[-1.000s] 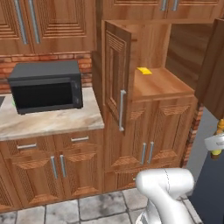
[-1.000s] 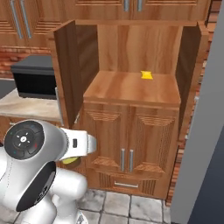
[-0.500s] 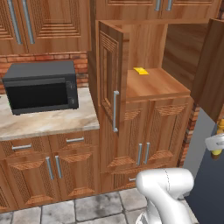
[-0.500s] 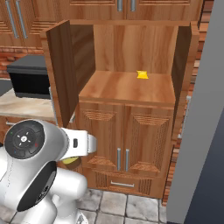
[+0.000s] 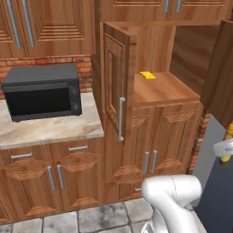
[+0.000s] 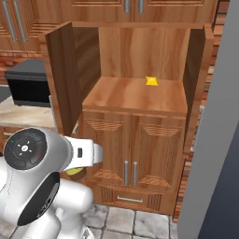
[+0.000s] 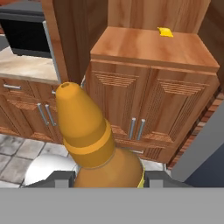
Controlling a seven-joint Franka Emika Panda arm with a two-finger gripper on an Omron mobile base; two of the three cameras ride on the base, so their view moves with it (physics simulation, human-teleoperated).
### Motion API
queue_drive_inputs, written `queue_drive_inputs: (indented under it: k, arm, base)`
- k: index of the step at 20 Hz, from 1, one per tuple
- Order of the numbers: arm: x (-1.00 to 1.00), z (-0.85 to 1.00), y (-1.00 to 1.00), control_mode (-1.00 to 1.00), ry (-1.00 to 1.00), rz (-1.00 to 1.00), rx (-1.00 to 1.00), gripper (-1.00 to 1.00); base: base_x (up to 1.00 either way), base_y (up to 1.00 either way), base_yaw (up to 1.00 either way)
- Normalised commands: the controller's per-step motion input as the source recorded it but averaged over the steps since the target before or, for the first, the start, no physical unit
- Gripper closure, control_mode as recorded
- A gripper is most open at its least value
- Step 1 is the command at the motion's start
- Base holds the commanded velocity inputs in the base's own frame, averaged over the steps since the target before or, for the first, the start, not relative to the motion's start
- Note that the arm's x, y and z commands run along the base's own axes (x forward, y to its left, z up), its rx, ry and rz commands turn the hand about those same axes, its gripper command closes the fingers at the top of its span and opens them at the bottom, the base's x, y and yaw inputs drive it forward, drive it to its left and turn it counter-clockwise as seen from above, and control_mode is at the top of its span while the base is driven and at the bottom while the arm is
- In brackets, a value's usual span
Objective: Pick the boxed food and honey bottle from the counter and place them in the cabinets closest to them.
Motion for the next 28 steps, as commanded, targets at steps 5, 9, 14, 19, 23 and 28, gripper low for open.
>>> queue_drive_inputs:
  k: [5, 9, 14, 19, 23, 28]
  arm:
    - [0.0, 0.0, 0.0, 1.0, 0.0, 0.0, 0.0, 1.0]
    - [0.0, 0.0, 0.0, 1.0, 0.0, 0.0, 0.0, 1.0]
    - [0.0, 0.0, 0.0, 1.0, 0.0, 0.0, 0.0, 1.0]
    - [0.0, 0.0, 0.0, 1.0, 0.0, 0.0, 0.0, 1.0]
    - [0.0, 0.0, 0.0, 1.0, 0.0, 0.0, 0.0, 1.0]
    - [0.0, 0.0, 0.0, -1.0, 0.0, 0.0, 0.0, 1.0]
  base:
    - [0.43, -0.1, 0.01]
    - [0.44, -0.11, 0.02]
    - [0.46, -0.16, 0.02]
    - [0.46, -0.25, 0.02]
    - [0.37, -0.32, 0.03]
    - [0.12, -0.19, 0.01]
